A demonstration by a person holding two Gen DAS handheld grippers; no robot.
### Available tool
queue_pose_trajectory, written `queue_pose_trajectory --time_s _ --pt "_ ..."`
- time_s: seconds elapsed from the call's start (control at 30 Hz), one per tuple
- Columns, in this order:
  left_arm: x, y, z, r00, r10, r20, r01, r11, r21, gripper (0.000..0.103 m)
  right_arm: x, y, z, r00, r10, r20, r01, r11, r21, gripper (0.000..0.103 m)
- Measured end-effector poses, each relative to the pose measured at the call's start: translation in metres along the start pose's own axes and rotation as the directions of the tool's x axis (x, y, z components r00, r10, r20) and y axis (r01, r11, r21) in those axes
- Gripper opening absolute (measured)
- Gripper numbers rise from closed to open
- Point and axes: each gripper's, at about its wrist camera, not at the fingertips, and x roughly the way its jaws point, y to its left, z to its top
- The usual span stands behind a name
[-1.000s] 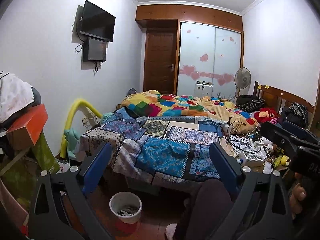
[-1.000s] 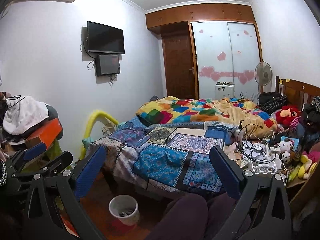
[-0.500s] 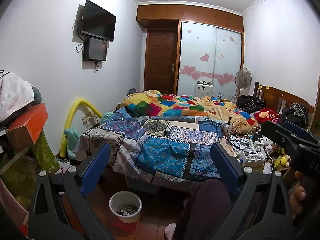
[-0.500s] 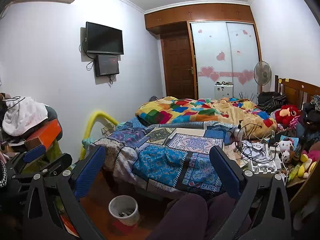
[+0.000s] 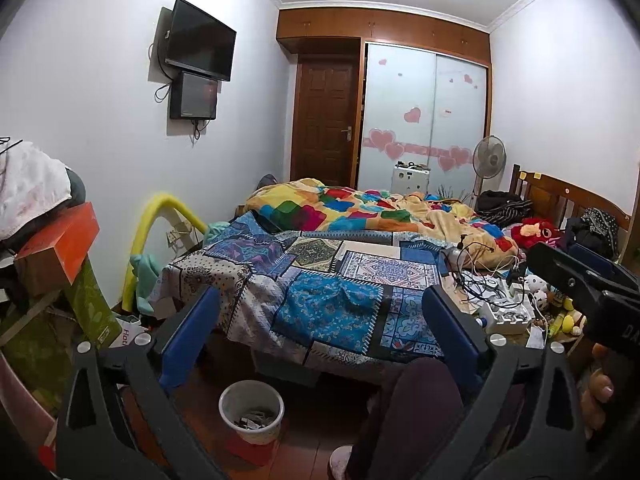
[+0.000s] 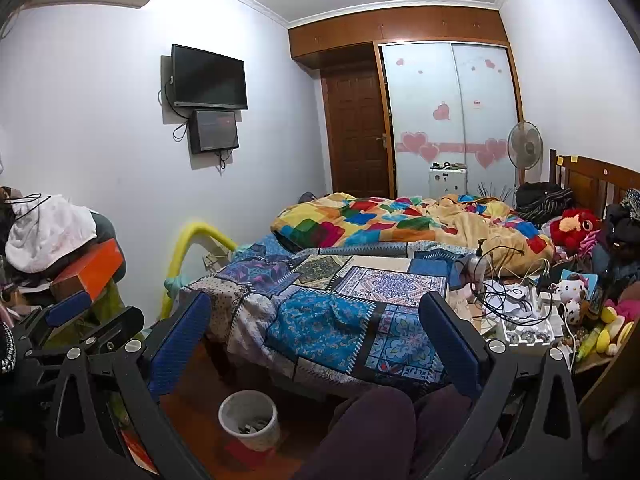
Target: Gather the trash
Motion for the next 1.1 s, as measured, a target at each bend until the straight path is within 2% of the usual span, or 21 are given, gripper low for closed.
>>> queue_pose_trajectory --time_s 0.43,1.1 --pt "-0.0013 -0.0040 0.0019 1.000 0.012 0.002 -0.012 1.000 -0.001 0.102 -0.0011 0.0032 -0.0009 1.000 -0.001 -0.003 0.001 1.000 0.003 0.103" --pt "-0.0041 -0.0083 0.0043 1.000 -0.016 0.012 0.016 1.000 -0.010 0.102 -0.0016 0.0037 -0.0004 1.000 -0.003 -0.003 0.003 1.000 0.004 0.103"
